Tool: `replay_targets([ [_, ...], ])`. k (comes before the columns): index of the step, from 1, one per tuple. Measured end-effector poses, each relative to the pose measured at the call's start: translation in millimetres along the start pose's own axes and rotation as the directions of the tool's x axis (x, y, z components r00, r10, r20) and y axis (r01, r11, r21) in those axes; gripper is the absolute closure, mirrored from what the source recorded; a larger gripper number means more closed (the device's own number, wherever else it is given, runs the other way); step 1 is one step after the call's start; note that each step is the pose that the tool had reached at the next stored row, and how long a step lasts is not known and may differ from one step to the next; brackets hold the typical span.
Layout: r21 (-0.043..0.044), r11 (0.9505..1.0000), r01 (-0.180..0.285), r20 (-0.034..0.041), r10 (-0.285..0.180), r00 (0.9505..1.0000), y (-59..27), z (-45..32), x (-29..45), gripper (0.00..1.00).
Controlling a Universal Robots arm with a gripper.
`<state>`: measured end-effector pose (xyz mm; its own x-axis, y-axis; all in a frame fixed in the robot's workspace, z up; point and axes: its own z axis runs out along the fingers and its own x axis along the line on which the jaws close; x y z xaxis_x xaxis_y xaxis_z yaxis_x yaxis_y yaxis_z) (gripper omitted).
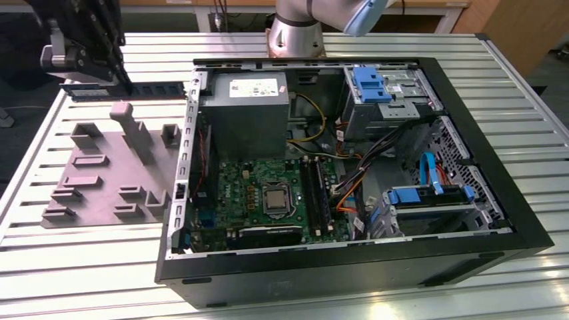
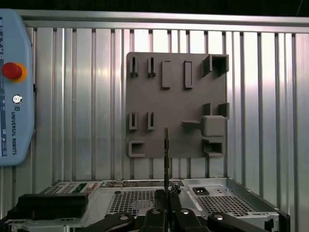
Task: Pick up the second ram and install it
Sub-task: 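Pick up the second ram and move it above second insertion slot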
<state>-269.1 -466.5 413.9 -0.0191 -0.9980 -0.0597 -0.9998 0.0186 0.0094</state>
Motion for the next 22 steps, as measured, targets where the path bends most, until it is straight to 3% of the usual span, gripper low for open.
replay_targets([
  [22, 0.0001, 1.0, 0.0, 0.0001, 0.0, 1.0, -55.9, -0.4, -1.0, 0.86],
])
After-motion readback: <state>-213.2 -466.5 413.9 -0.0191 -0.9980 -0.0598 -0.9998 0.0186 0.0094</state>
